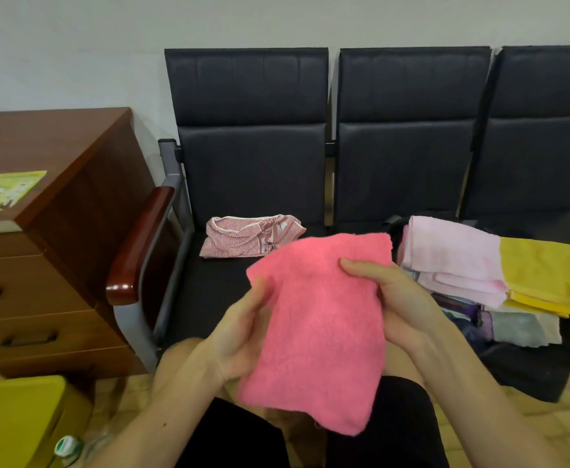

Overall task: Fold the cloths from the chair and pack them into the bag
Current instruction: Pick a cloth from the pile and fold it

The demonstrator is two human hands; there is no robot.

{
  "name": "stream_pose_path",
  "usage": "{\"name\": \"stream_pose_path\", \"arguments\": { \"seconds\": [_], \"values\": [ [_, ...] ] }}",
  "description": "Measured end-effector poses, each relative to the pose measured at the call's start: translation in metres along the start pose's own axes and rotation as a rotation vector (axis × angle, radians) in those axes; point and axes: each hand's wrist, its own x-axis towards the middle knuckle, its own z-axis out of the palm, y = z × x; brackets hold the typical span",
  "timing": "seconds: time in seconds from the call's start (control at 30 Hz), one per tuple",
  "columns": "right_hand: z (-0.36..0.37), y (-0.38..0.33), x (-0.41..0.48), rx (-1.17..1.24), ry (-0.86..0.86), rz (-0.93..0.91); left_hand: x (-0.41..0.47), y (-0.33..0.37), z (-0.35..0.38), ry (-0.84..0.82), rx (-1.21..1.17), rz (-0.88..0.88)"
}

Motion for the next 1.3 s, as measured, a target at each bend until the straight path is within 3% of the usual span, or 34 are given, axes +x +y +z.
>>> {"name": "stream_pose_path", "arguments": {
  "seconds": [0.13, 0.3, 0.4, 0.6, 0.73, 0.87, 0.97, 1.03, 1.17, 1.3],
  "values": [
    [0.0, -0.003, -0.001, -0.067, 0.036, 0.031, -0.005, -0.001, -0.003, 0.062, 0.014, -0.06],
    [-0.006, 0.021, 0.007, 0.0, 0.138, 0.072, -0.003, 0.008, 0.006, 0.301, 0.12, 0.096],
    [-0.007, 0.042, 0.004, -0.09, 0.073, 0.164, -0.001, 0.02, 0.005, 0.408, 0.126, 0.095],
    [-0.014, 0.013, 0.008, -0.253, 0.123, 0.008, -0.005, 0.043, -0.002, 0.433, 0.347, 0.084],
    [-0.017, 0.008, 0.013, -0.436, 0.271, 0.062, -0.009, 0.049, -0.006, 0.388, 0.525, -0.007],
    [-0.019, 0.009, 0.017, -0.532, 0.375, 0.077, -0.002, 0.049, -0.013, 0.468, 0.526, -0.029],
    [-0.021, 0.006, 0.018, -0.53, 0.335, 0.095, 0.004, 0.052, -0.02, 0.562, 0.384, 0.038],
    [-0.023, 0.001, 0.018, -0.525, 0.27, 0.084, 0.005, 0.056, -0.021, 0.529, 0.332, 0.105],
    [-0.027, -0.009, 0.022, -0.712, 0.119, -0.015, 0.002, 0.069, -0.017, 0.356, 0.449, 0.141],
    [-0.019, -0.025, 0.029, -0.997, 0.096, -0.154, 0.011, 0.078, -0.013, 0.467, 0.668, 0.254]
  ]
}}
